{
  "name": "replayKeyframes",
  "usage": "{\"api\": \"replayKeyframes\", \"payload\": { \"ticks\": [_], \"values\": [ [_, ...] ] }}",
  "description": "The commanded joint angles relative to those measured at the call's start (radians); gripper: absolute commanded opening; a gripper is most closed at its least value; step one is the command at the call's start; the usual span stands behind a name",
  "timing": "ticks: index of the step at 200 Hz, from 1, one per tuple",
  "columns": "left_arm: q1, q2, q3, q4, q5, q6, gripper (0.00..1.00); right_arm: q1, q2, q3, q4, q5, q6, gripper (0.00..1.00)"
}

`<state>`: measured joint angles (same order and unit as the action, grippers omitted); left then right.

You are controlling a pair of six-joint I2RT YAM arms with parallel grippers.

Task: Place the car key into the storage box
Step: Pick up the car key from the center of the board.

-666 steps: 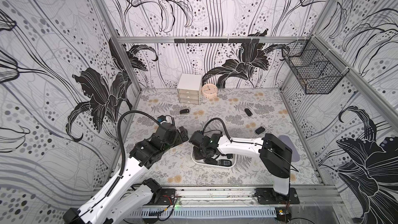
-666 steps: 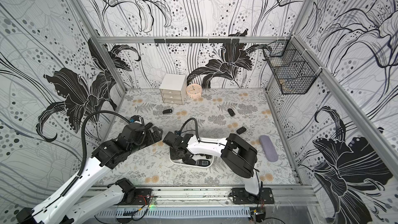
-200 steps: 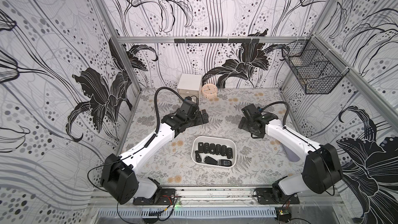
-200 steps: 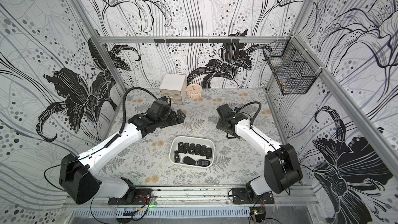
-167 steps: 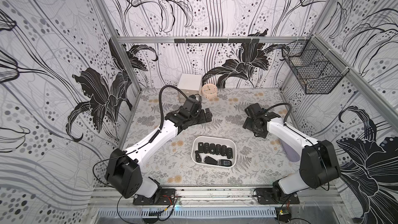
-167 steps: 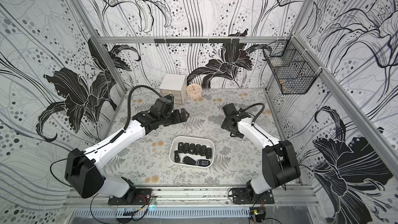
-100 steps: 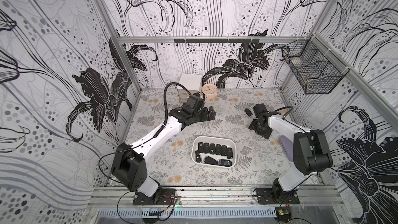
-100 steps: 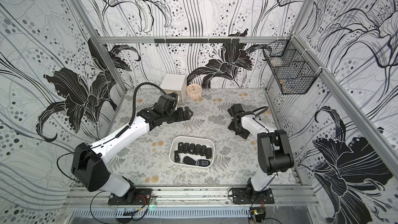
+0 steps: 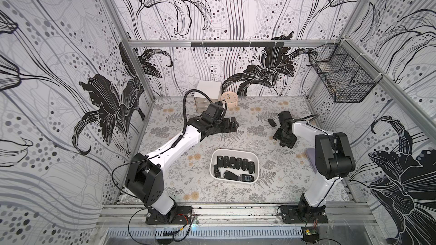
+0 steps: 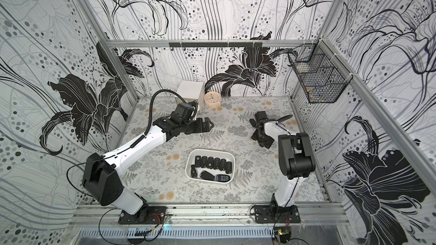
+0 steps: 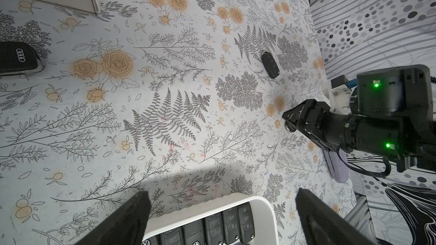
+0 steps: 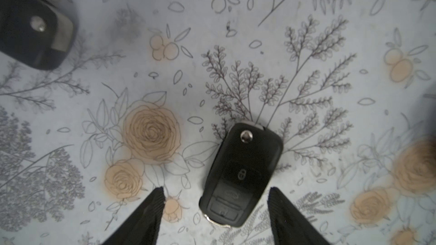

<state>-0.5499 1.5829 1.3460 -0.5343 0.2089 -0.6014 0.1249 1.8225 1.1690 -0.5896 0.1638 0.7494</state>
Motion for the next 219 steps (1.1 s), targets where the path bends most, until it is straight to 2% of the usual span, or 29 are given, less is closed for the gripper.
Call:
{"api": "replayKeyframes", "payload": {
  "ticks": [1, 48, 88, 111, 172, 219],
  "values": [
    [-0.001, 0.009, 0.04, 0.019, 0.014, 0.035, 0.99, -0.014, 0.034, 0.024, -0.009, -0.013, -0.023, 0.67],
    [-0.001, 0.002, 0.041, 0.015, 0.014, 0.042, 0.99, -0.03, 0.048, 0.017, -0.006, -0.021, -0.033, 0.54],
    [-0.001, -0.012, 0.032, 0.018, 0.015, 0.039, 0.99, -0.033, 0.028, 0.008, -0.003, -0.019, -0.054, 0.33],
    [-0.001, -0.02, 0.018, 0.024, 0.018, 0.035, 0.99, -0.033, -0.002, -0.004, 0.0, -0.026, -0.066, 0.28],
    [-0.001, -0.052, -0.027, 0.045, 0.021, 0.014, 0.99, 0.01, -0.18, -0.048, -0.042, -0.05, -0.086, 0.26],
    [-0.001, -0.098, -0.075, 0.058, 0.005, 0.0, 0.99, 0.144, -0.311, -0.053, -0.11, -0.05, -0.082, 0.26]
  ]
}}
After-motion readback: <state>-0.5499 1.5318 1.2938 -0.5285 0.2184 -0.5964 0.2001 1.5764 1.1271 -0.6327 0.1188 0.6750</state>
